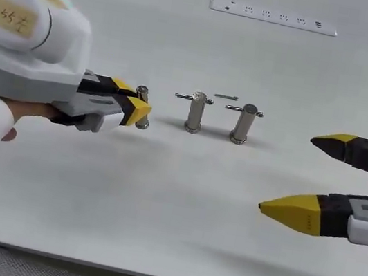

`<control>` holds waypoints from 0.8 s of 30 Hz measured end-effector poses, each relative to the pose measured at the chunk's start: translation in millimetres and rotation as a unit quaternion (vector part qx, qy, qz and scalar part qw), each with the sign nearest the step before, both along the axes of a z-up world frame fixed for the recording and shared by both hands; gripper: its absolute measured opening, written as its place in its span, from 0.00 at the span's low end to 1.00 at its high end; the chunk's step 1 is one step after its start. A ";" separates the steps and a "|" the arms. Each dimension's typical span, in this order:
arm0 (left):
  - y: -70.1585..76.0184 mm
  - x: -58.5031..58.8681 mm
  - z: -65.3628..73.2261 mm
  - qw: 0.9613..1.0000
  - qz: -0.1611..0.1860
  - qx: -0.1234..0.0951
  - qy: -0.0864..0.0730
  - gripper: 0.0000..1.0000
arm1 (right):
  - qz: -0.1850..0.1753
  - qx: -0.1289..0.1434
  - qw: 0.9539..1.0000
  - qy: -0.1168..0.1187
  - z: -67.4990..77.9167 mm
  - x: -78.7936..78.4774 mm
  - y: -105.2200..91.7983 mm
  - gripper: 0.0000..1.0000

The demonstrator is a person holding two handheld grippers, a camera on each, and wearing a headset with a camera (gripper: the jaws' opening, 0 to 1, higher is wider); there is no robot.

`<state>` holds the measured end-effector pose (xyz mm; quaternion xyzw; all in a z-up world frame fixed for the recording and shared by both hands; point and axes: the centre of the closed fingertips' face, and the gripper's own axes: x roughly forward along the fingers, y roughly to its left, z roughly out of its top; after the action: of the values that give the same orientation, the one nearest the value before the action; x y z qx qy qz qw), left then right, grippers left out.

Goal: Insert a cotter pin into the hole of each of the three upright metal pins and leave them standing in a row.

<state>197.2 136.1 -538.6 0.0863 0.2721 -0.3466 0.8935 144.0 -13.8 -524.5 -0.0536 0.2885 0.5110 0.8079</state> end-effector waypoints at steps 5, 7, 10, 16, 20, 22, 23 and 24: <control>-13.3 -8.2 -14.0 1.000 -0.010 0.002 0.012 0.05 | 0.001 0.000 1.000 0.003 -1.8 -1.2 1.6 0.89; -18.1 -10.7 -18.9 1.000 -0.014 0.002 0.016 0.05 | 0.003 0.000 1.000 0.003 -2.0 -2.2 2.2 0.89; -23.3 -12.7 -24.0 1.000 -0.019 -0.003 0.023 0.05 | 0.003 0.000 1.000 0.003 -1.9 -2.3 1.5 0.89; -27.9 -13.2 -31.8 0.999 -0.013 -0.005 0.033 0.05 | 0.010 -0.008 1.000 0.003 -4.8 -3.4 0.5 0.87; -30.0 -10.7 -30.8 1.000 -0.011 -0.002 0.027 0.05 | 0.010 -0.008 1.000 0.006 -6.1 -3.3 0.3 0.87; -31.0 -10.2 -31.4 1.000 -0.010 0.000 0.027 0.05 | 0.010 -0.009 1.000 0.006 -6.5 -3.7 0.7 0.87; -31.5 -10.2 -31.4 1.000 -0.009 0.000 0.027 0.05 | 0.010 -0.009 1.000 0.006 -6.5 -3.7 0.9 0.87; -32.0 -10.0 -31.7 1.000 -0.008 0.000 0.027 0.05 | 0.011 -0.009 1.000 0.006 -6.4 -4.0 1.1 0.87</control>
<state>187.2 104.1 -570.3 0.0789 0.2956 -0.3563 0.8829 140.0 -12.7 -530.9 -0.0604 0.2975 0.5174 0.8001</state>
